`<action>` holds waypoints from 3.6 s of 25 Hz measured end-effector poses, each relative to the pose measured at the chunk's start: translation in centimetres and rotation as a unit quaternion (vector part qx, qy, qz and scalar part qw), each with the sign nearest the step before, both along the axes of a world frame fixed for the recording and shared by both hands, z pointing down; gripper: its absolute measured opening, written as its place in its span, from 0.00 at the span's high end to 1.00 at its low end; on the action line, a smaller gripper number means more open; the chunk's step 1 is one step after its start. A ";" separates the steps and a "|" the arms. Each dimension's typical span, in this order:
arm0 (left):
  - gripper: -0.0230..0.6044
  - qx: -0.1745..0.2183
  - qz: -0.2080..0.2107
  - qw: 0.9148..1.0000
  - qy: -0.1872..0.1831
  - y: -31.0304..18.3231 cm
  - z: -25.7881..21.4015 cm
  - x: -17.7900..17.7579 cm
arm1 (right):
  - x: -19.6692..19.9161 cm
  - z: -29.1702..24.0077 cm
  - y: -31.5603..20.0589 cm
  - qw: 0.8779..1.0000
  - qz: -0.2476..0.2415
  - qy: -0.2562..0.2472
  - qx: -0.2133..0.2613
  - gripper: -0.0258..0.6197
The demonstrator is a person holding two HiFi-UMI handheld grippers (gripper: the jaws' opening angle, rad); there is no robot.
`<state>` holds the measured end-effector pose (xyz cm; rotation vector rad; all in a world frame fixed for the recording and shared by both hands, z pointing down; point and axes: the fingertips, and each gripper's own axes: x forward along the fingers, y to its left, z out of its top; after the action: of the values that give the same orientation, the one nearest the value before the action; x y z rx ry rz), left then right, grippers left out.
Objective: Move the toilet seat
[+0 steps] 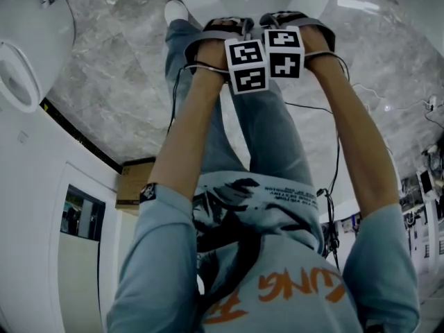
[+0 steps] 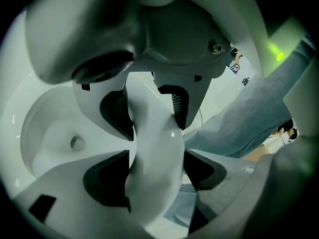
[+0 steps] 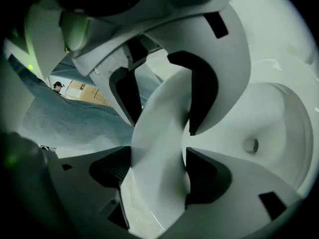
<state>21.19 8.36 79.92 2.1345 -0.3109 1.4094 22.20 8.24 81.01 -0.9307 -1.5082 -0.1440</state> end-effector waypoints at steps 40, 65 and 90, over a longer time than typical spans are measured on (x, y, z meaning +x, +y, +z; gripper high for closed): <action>0.49 0.124 0.120 0.980 -0.100 -1.4 -14.3 -3.5 | -1.9 -17.0 -2.2 0.998 0.011 -0.044 -0.041 0.50; 0.61 0.182 0.063 0.975 -0.110 -8.7 -30.0 -9.4 | -7.7 -30.0 -9.9 0.961 0.038 -0.185 0.203 0.66; 0.79 0.383 -0.021 0.918 -0.104 -25.6 -42.8 -20.5 | -18.4 -44.2 -27.8 0.858 0.171 -0.295 0.384 0.80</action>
<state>0.69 -17.26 37.16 2.5294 -1.1472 1.6698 3.80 -19.55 36.80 0.0595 -1.9150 -0.7676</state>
